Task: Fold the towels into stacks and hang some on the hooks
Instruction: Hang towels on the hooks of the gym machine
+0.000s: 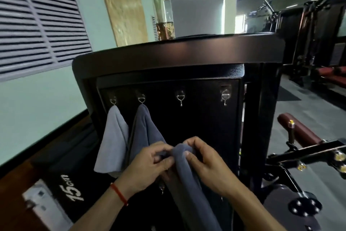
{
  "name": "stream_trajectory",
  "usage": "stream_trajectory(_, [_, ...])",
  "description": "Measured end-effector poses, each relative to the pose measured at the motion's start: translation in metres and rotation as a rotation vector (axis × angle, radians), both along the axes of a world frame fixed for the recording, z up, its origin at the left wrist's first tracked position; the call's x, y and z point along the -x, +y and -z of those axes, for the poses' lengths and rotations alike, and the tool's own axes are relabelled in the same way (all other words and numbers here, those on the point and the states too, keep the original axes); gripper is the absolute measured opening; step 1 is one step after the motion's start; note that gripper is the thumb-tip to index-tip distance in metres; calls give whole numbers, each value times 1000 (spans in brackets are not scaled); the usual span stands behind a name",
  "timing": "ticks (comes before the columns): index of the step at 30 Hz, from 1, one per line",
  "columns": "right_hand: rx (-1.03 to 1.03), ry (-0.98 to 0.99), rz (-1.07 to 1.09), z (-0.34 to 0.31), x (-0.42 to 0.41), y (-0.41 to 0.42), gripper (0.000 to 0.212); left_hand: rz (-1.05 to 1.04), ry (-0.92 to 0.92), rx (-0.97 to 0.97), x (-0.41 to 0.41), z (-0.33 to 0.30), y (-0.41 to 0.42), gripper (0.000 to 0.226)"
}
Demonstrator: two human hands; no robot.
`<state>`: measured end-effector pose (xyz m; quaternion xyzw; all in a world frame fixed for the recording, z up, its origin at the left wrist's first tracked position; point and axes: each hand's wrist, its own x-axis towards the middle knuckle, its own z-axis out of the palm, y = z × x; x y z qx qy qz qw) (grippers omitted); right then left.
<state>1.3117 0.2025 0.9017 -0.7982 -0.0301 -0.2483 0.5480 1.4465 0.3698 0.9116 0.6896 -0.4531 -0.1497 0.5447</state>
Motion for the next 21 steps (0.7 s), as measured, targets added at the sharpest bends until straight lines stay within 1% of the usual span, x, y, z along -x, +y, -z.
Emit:
stream_trajectory(1, [5,11,-25,-4,-3,-8,10,-13,-52,-22,-4,-6,-5,17])
stream_trajectory(3, [21,19,-48,-13,-10,-25,12,-22,-126,-59,-15,-18,-14,14])
stream_trajectory(6, [85,7,2,-29,-17,-49,14,13,-226,-146,-32,-38,-21,7])
stream_trajectory(7, [107,-3,28,-36,-21,-54,14,24,-257,-157,-37,-45,-25,9])
stream_trajectory(8, [139,-15,64,-43,-25,-58,13,35,-262,-139,-42,-51,-30,13])
stream_trajectory(10, [233,-69,203,-53,-41,-63,7,5,-250,-36,-53,-61,-46,11])
stream_trajectory(11, [267,-104,300,-58,-52,-66,5,-54,-264,26,-60,-65,-56,11])
stream_trajectory(12, [287,-139,400,-62,-64,-70,7,-138,-299,77,-67,-68,-67,14])
stream_trajectory(14, [338,-197,539,-68,-87,-75,14,-317,-447,139,-76,-68,-88,19])
stream_trajectory(15, [404,-204,596,-66,-97,-77,15,-380,-540,156,-80,-64,-97,19])
stream_trajectory(17, [627,-150,736,-55,-113,-78,12,-462,-724,182,-87,-48,-111,14])
stream_trajectory(18, [729,-127,805,-47,-117,-78,11,-491,-780,200,-91,-39,-115,10])
stream_trajectory(20, [846,-137,879,-33,-120,-77,9,-526,-795,264,-98,-23,-120,14])
stream_trajectory(21, [863,-154,894,-28,-120,-75,9,-528,-782,293,-102,-17,-122,16])
